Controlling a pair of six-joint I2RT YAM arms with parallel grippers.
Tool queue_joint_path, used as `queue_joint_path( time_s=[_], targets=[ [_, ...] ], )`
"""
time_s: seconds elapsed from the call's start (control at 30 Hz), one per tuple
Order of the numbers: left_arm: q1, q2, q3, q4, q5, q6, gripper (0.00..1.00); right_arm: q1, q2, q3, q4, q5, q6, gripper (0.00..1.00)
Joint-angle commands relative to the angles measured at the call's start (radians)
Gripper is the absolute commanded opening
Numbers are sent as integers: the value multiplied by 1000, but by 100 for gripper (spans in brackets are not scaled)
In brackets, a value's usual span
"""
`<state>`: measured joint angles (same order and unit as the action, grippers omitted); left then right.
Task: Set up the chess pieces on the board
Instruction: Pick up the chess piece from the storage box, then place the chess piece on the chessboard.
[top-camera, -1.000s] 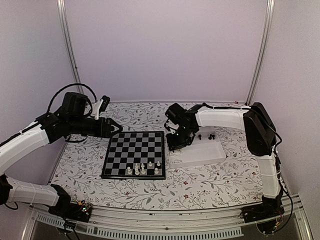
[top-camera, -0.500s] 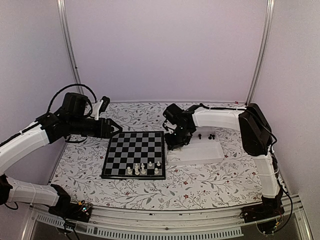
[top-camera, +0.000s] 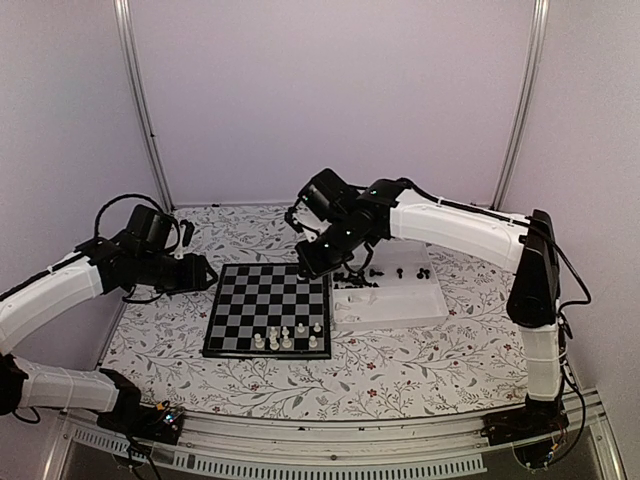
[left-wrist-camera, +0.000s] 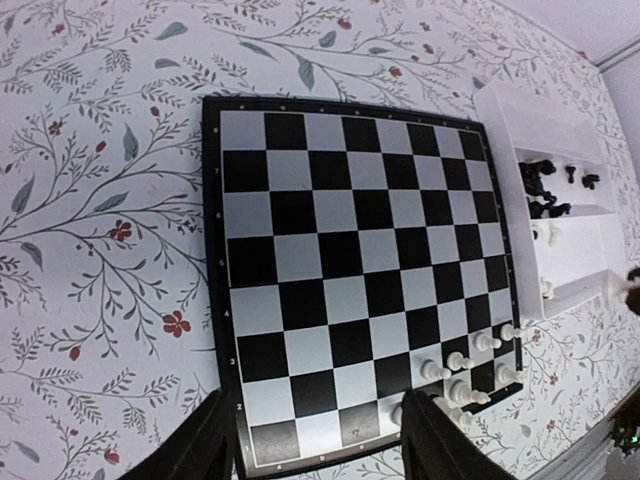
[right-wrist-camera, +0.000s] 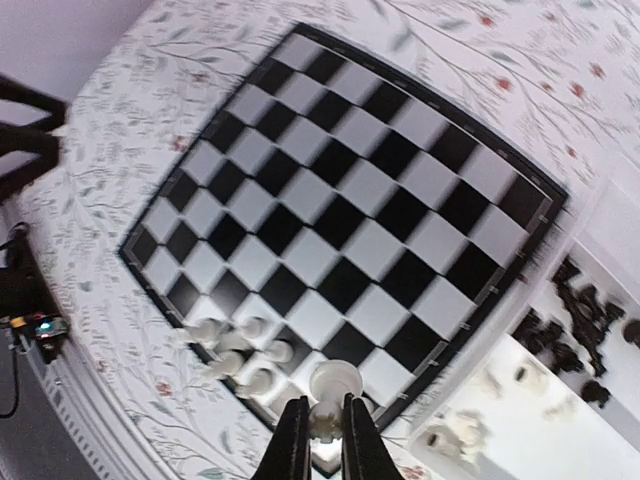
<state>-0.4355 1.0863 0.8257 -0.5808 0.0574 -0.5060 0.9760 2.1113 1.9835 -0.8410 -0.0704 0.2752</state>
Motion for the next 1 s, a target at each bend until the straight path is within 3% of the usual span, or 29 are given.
queue_joint_path(
  time_s=[0.0, 0.17, 0.43, 0.97],
  targets=[
    [24, -39, -1, -53, -54, -48, 59, 79, 103, 162, -12, -110, -57, 9],
    [45, -42, 102, -111, -54, -152, 61, 130, 220, 301, 1, -167, -55, 9],
    [47, -73, 325, -178, -133, -167, 61, 170, 320, 316, 126, -249, 1, 9],
    [47, -176, 219, -209, -71, -182, 61, 144, 440, 380, 128, -102, 90, 9]
  ],
)
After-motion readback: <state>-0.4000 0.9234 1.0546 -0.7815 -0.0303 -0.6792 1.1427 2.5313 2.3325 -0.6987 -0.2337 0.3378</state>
